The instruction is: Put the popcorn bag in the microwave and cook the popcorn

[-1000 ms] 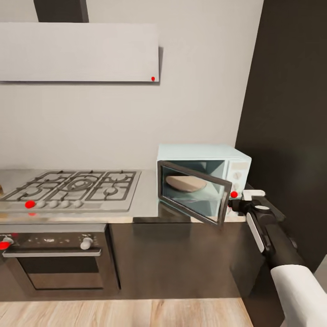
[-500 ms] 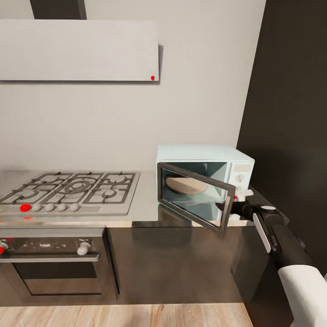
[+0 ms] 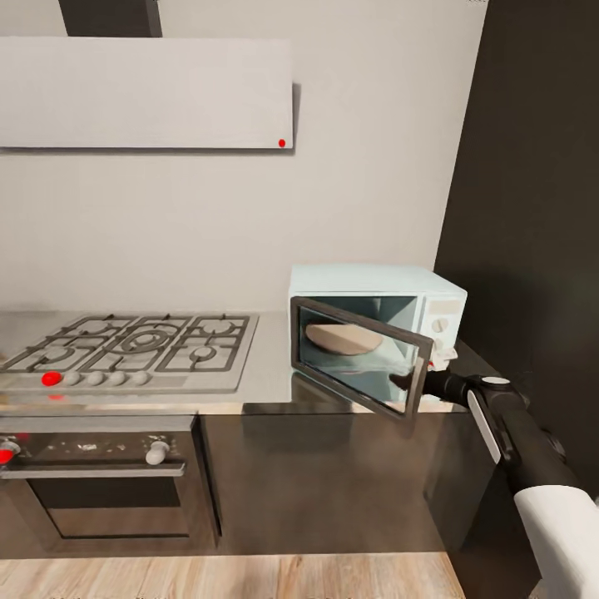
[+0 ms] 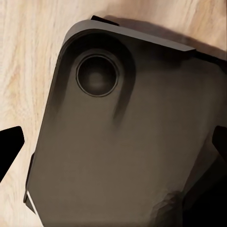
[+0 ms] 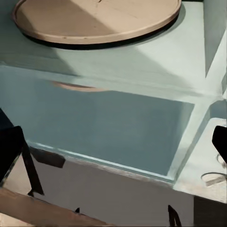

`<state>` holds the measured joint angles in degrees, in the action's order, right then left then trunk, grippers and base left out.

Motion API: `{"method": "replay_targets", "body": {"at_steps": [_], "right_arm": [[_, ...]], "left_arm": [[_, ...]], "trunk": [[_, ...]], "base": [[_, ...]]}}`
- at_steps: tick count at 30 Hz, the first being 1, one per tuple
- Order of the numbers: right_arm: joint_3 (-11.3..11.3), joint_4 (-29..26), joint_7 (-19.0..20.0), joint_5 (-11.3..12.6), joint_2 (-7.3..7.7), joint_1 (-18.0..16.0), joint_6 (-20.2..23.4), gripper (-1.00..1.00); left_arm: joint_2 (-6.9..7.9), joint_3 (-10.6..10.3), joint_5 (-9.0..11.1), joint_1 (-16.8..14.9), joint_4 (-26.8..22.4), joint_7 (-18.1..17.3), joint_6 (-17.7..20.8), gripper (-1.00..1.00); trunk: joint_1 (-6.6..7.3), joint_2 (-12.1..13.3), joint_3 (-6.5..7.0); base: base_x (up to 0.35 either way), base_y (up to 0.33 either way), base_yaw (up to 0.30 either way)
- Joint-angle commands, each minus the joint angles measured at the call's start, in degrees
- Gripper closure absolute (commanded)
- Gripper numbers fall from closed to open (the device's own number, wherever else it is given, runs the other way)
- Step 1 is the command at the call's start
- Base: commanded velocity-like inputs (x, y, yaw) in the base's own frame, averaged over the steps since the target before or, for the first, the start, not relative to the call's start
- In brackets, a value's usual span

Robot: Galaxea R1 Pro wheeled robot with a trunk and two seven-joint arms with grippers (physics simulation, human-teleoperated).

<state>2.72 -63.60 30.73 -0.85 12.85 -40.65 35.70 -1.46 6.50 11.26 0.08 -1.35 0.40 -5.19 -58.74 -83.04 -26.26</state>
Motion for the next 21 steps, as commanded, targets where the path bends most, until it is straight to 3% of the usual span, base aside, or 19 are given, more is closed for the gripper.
{"method": "replay_targets", "body": {"at_steps": [1,21], "right_arm": [[0.09,-0.05,0.24,-0.07,-0.01,-0.04,0.35,-1.00],[0.09,-0.04,0.29,-0.10,-0.01,-0.04,0.33,-1.00]], "left_arm": [[-0.03,0.47,-0.02,0.01,-0.06,0.04,-0.09,-1.00],[-0.03,0.54,-0.01,0.01,-0.06,0.05,-0.09,-1.00]], "trunk": [[0.01,-0.03,-0.05],[0.01,-0.03,-0.05]], "base": [[-0.163,0.167,0.000],[-0.218,0.232,0.000]]}}
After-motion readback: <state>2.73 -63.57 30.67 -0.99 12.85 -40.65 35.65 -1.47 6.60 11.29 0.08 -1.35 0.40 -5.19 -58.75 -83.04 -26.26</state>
